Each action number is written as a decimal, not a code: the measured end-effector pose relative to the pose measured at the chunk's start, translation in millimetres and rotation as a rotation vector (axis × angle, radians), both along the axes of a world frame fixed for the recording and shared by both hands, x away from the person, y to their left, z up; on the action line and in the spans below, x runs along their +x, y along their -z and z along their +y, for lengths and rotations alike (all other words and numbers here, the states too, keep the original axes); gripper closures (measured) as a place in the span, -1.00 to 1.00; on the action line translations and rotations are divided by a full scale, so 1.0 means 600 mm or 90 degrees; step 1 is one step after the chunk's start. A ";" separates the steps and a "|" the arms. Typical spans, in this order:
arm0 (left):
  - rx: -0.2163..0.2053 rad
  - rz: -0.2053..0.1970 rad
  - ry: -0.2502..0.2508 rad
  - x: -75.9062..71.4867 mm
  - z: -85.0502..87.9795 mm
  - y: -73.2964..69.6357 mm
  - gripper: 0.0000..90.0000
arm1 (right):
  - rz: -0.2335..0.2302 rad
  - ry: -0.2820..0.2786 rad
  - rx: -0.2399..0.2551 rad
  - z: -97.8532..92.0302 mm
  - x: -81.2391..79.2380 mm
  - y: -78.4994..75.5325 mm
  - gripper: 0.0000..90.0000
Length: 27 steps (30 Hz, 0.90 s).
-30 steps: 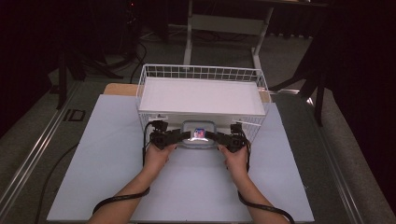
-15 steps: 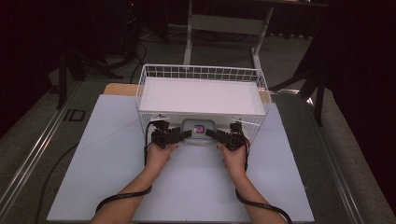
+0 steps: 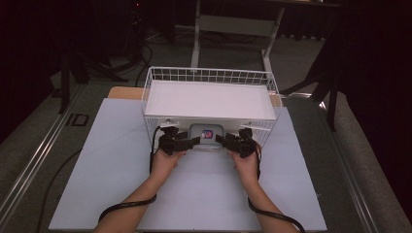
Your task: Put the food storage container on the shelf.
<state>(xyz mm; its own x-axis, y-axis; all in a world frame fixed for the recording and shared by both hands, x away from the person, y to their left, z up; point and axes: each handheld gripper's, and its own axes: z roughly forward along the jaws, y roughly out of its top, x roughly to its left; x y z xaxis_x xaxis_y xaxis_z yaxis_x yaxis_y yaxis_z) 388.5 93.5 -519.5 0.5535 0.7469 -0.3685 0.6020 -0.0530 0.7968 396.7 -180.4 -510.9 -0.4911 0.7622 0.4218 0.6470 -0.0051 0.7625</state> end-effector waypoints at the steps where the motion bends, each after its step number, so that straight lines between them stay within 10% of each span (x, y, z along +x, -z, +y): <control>1: 0.000 0.000 0.000 0.000 0.000 0.000 -0.31 | -0.008 -0.007 0.000 -0.002 -0.004 -0.002 -0.12; 3: 0.002 -0.027 0.021 -0.012 0.001 -0.008 -0.33 | -0.062 -0.010 -0.021 -0.007 -0.011 -0.007 -0.18; 15: 0.002 -0.125 0.082 -0.072 0.012 -0.043 -0.77 | -0.086 -0.071 -0.022 -0.020 -0.056 -0.029 -0.65; 27: -0.013 -0.129 0.131 -0.136 0.026 -0.078 -0.97 | -0.123 -0.112 -0.048 0.007 -0.109 -0.040 -0.70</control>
